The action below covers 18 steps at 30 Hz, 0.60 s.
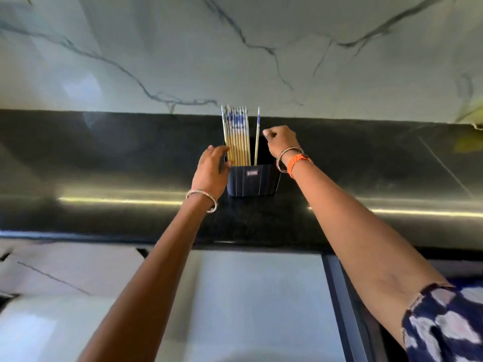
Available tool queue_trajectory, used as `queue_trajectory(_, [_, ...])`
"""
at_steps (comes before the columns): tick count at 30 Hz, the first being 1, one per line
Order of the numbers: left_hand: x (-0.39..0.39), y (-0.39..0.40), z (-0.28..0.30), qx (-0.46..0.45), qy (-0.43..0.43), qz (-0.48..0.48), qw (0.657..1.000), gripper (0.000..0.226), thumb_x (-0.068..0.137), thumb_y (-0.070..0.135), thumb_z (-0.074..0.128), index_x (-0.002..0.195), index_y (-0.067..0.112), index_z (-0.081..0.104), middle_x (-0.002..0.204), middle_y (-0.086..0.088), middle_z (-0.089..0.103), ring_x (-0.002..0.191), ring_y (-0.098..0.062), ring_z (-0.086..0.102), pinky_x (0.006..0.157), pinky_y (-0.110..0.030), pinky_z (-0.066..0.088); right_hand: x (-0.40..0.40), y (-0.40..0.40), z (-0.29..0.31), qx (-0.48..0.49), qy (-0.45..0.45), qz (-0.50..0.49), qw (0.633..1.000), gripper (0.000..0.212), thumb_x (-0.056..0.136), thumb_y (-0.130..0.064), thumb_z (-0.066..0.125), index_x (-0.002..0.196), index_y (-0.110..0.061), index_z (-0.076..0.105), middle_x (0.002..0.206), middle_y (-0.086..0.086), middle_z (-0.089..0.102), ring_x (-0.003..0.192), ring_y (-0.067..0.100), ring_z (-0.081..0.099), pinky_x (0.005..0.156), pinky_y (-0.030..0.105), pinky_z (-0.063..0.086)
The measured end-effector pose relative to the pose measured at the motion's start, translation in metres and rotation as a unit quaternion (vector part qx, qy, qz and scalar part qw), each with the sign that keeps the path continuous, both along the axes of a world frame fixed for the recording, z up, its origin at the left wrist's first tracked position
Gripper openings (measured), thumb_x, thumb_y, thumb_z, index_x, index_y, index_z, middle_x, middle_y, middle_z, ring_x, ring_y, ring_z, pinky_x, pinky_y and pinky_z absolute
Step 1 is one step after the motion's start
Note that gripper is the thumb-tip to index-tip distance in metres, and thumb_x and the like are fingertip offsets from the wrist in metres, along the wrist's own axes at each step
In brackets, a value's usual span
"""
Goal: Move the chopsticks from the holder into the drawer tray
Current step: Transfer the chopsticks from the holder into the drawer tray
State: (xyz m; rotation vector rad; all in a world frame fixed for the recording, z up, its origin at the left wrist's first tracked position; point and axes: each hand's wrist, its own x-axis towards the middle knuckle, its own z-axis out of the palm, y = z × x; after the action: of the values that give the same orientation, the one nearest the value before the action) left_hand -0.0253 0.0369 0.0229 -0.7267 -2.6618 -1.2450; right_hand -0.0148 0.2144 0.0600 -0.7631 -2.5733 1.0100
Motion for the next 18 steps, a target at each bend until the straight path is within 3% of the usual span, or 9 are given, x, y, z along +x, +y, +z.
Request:
queue_trajectory(3, [-0.007,0.002,-0.017,-0.002,0.006,-0.007,1.000,0.037,0.089,0.005,0.052,0.125,0.011,0.054,0.135,-0.011,0.053,0.139,-0.020,0.032,0.115,-0.041,0.031,-0.033,0.005,-0.004,-0.012,-0.032,0.019,0.999,0.031,0.095,-0.033,0.050,0.104,-0.013,0.072,0.112,0.010,0.071,0.106,0.029,0.063,0.100,0.045,0.045])
queue_trajectory(5, [-0.008,0.000,-0.022,0.025,0.009,-0.011,1.000,0.033,0.087,-0.001,0.053,0.118,0.009,0.060,0.125,-0.010,0.061,0.125,-0.014,0.048,0.107,-0.040,0.043,-0.051,0.004,-0.008,-0.038,-0.028,0.042,0.998,0.028,0.094,-0.031,0.054,0.089,-0.009,0.071,0.094,0.010,0.071,0.092,0.026,0.064,0.096,0.040,0.047])
queue_trajectory(7, [-0.009,0.001,-0.021,0.061,0.003,-0.005,0.998,0.028,0.083,-0.005,0.056,0.107,0.005,0.066,0.115,-0.011,0.067,0.107,-0.018,0.063,0.095,-0.036,0.053,-0.063,0.001,-0.012,-0.047,-0.026,0.043,0.998,0.034,0.091,-0.029,0.059,0.060,-0.015,0.055,0.065,0.000,0.057,0.074,0.020,0.056,0.091,0.036,0.043])
queue_trajectory(9, [-0.010,0.003,-0.021,0.082,-0.006,0.007,0.997,0.022,0.081,-0.006,0.059,0.099,0.002,0.069,0.112,-0.012,0.068,0.098,-0.021,0.067,0.088,-0.029,0.055,-0.070,-0.001,-0.013,-0.033,-0.033,0.040,0.998,0.041,0.088,-0.030,0.063,0.053,-0.021,0.042,0.059,-0.007,0.046,0.078,0.018,0.051,0.100,0.042,0.037])
queue_trajectory(11, [-0.009,0.004,-0.021,0.077,-0.006,0.015,0.997,0.020,0.080,-0.006,0.061,0.096,0.001,0.071,0.112,-0.012,0.069,0.095,-0.017,0.066,0.085,-0.023,0.053,-0.070,-0.003,-0.010,-0.029,-0.026,0.037,0.999,0.034,0.087,-0.031,0.064,0.057,-0.021,0.050,0.065,-0.007,0.053,0.085,0.020,0.053,0.108,0.046,0.032])
queue_trajectory(13, [-0.010,0.004,-0.019,0.073,-0.008,0.016,0.997,0.019,0.081,-0.004,0.061,0.096,0.001,0.071,0.113,-0.012,0.068,0.096,-0.016,0.066,0.086,-0.022,0.052,-0.067,-0.005,-0.006,-0.037,-0.008,0.032,0.999,0.018,0.087,-0.030,0.064,0.077,-0.015,0.067,0.081,0.001,0.066,0.094,0.023,0.061,0.109,0.049,0.033])
queue_trajectory(15, [-0.009,0.002,-0.016,0.071,-0.017,0.011,0.997,0.019,0.081,-0.003,0.061,0.097,0.001,0.071,0.116,-0.013,0.067,0.100,-0.020,0.066,0.088,-0.023,0.051,-0.061,-0.008,0.000,-0.049,0.028,0.011,0.998,0.020,0.086,-0.027,0.065,0.094,-0.010,0.072,0.095,0.006,0.073,0.100,0.025,0.065,0.106,0.049,0.040])
queue_trajectory(18, [0.001,-0.005,-0.012,0.080,-0.019,0.023,0.996,0.021,0.082,0.001,0.062,0.101,0.004,0.070,0.120,-0.010,0.066,0.100,-0.014,0.064,0.085,-0.013,0.048,-0.047,-0.013,0.020,-0.069,0.130,-0.032,0.989,0.019,0.084,-0.022,0.068,0.095,-0.008,0.073,0.095,0.007,0.075,0.090,0.021,0.067,0.093,0.040,0.052])
